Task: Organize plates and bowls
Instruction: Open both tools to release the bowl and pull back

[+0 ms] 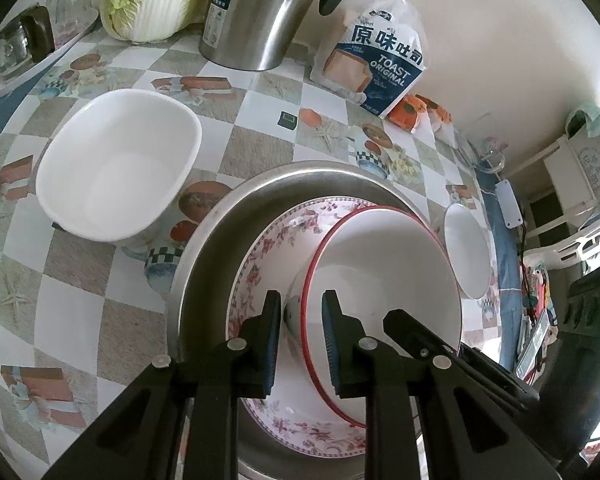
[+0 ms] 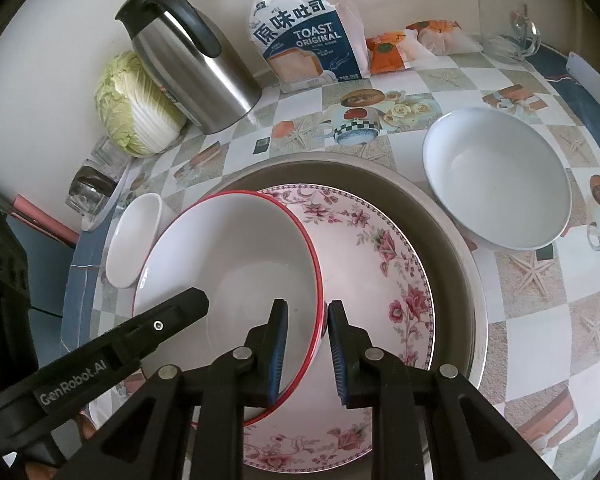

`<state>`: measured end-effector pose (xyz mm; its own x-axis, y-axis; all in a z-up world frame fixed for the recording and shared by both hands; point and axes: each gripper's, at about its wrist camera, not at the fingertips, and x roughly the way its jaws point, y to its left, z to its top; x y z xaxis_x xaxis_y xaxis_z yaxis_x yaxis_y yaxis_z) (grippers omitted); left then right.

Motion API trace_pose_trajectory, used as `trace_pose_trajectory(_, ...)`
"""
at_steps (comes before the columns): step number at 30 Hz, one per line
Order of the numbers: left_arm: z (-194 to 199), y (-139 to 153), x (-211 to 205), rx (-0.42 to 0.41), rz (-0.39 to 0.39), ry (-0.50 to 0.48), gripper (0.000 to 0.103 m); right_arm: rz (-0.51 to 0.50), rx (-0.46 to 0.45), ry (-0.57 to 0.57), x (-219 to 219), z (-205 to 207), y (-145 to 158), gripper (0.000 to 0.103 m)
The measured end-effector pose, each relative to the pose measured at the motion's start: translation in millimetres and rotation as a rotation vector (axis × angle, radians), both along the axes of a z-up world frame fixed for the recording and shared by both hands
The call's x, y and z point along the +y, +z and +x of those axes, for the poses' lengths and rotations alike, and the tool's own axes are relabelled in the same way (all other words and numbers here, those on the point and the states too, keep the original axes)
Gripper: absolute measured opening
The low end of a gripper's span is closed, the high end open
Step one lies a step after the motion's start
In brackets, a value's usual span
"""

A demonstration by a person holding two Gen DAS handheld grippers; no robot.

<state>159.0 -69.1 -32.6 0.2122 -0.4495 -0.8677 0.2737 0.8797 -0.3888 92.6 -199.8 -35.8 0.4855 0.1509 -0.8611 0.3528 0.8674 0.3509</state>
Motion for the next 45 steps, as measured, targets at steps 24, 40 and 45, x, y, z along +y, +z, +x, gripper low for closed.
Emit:
trace_pose_trajectory(24,-8,54,19,-0.156,0.003,0.055,0.054,-0.112,-0.092,-0.020,-3,-9,44,0.045)
trace_pose_trajectory(40,2,53,60,-0.212,0.158,0.276,0.093,-0.151,-0.124,-0.020,0,-10,45,0.100)
trace_pose_trajectory(45,2,55,71,-0.243,0.203,0.343,0.093,-0.170,-0.155,-0.029,1,-13,49,0.103)
